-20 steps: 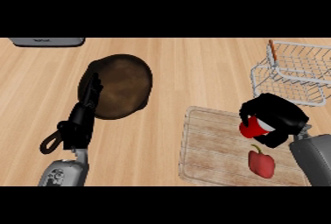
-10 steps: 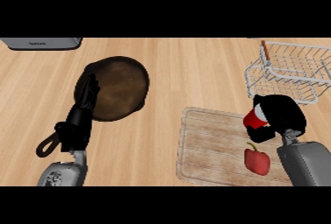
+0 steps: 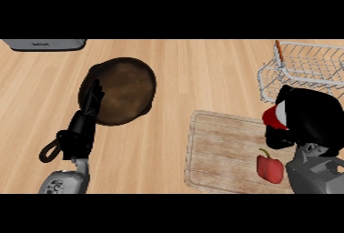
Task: Pick the can from the cutting board and place it in the tiered basket
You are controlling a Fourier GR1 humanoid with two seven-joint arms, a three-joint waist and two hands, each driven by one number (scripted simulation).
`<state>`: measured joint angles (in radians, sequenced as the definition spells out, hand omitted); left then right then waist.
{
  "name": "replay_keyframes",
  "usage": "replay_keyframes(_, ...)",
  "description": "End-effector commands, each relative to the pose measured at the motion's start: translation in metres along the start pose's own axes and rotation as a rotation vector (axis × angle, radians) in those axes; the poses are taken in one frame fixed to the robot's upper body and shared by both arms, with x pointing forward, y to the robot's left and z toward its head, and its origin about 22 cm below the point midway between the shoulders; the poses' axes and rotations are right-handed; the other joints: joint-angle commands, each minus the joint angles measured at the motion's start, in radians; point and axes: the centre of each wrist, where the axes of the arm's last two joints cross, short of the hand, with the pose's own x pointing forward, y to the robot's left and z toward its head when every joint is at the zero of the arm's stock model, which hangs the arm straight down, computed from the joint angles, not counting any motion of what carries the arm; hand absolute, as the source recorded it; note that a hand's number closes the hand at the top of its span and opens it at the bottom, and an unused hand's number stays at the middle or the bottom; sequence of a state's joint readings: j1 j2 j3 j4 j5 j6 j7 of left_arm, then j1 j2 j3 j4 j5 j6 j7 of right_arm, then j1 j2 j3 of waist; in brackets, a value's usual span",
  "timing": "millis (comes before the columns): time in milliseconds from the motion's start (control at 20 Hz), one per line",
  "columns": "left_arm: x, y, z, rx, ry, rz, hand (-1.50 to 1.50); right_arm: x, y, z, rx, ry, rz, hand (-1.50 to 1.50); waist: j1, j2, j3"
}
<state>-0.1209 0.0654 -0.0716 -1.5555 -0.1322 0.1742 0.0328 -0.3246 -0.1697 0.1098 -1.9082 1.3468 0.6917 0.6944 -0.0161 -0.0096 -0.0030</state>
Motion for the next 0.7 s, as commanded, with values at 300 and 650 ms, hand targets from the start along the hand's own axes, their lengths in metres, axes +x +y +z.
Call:
replay_keyframes(300, 0.0, -0.015, -0.006, -0.012, 0.0, -0.005, 0.0, -0.009, -0.13, 0.044, -0.138, 0.101, -0.084, 1.5, 0.014, 0.006, 0.001)
replay_keyframes(650, -0.012, -0.004, 0.004, -0.011, -0.005, 0.006, 0.0, -0.034, -0.169, 0.017, -0.134, 0.076, -0.364, 1.5, 0.02, 0.007, 0.002)
